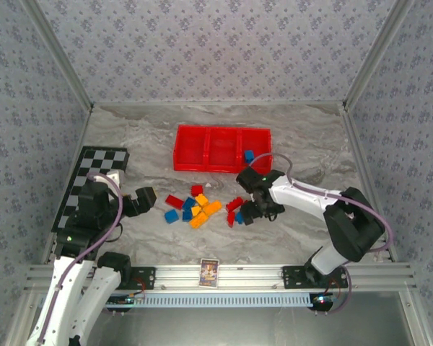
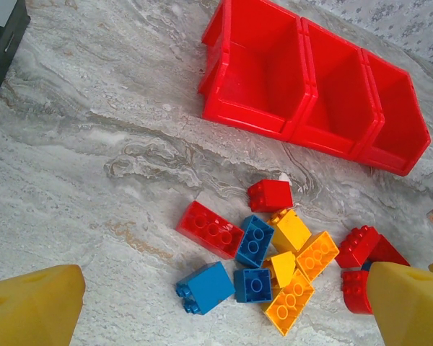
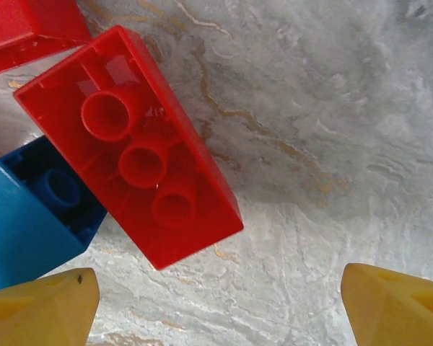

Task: Sort the legos into containers by color
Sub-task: Move the lego to the center of the table, then pick up the lego from the center of the table.

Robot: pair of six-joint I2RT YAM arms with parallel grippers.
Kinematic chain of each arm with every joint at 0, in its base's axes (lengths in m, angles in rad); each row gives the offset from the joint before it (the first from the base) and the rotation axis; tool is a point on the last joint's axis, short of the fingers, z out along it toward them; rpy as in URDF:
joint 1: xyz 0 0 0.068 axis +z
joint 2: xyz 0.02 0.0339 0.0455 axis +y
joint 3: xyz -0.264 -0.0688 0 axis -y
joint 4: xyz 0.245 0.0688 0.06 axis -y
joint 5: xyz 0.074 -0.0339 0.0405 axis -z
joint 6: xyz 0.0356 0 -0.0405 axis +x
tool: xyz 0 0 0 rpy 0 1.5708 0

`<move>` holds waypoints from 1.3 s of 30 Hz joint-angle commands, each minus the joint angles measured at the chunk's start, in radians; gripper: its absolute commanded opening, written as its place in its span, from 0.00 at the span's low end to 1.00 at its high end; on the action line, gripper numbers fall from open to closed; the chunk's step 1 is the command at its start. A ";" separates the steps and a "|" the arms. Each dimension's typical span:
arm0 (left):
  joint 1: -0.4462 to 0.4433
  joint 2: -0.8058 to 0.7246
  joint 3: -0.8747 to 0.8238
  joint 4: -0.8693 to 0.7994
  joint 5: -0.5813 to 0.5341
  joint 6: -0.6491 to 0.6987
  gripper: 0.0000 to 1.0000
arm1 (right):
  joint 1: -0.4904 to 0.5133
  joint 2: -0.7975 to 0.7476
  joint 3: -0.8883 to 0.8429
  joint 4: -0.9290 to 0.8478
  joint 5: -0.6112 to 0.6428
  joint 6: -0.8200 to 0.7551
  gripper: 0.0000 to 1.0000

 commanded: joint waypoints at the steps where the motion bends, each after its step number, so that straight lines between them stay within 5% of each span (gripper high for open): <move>1: 0.006 0.003 -0.005 0.023 -0.002 0.008 1.00 | -0.002 0.027 0.006 0.019 -0.018 0.001 0.89; 39: 0.006 -0.005 -0.004 0.020 -0.005 0.008 1.00 | -0.053 0.131 0.070 0.088 0.041 -0.016 0.60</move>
